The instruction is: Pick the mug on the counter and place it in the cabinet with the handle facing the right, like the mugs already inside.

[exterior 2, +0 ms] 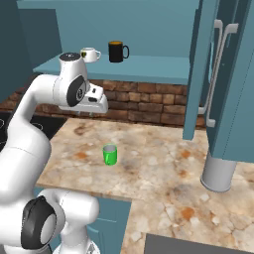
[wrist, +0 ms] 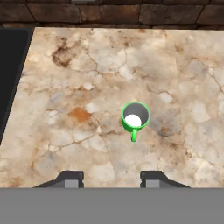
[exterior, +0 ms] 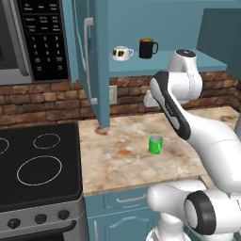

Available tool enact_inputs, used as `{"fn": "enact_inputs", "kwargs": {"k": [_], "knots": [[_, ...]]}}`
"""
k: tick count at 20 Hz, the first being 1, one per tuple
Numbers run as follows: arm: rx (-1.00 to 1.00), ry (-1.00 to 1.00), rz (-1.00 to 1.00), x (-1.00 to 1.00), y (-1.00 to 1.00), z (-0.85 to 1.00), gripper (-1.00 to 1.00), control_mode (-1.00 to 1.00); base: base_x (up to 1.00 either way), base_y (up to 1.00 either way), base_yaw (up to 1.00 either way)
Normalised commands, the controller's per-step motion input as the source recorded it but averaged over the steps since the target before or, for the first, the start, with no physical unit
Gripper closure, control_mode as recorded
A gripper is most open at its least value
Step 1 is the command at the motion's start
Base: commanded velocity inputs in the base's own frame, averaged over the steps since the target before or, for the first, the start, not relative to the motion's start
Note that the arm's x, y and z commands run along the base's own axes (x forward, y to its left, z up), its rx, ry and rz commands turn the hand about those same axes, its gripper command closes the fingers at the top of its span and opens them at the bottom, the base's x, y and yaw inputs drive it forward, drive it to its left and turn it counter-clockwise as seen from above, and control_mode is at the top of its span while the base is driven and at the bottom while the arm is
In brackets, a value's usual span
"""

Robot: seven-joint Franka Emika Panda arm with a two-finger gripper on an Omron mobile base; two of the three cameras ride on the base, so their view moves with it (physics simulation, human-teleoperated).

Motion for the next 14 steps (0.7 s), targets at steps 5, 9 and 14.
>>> {"fn": "enact_inputs", "kwargs": {"k": [5,9,14], "knots": [[0.00,0.00,0.00,-0.15,0.00,-0.06,-1.00,-1.00,0.00,0.00,0.00],[0.00,-0.04,0.00,-0.31,0.00,-0.19,-1.00,-1.00,0.00,0.00,0.00],[0.00,-0.08,0.00,-0.35,0.00,-0.23,-1.00,-1.00,0.00,0.00,0.00]]}}
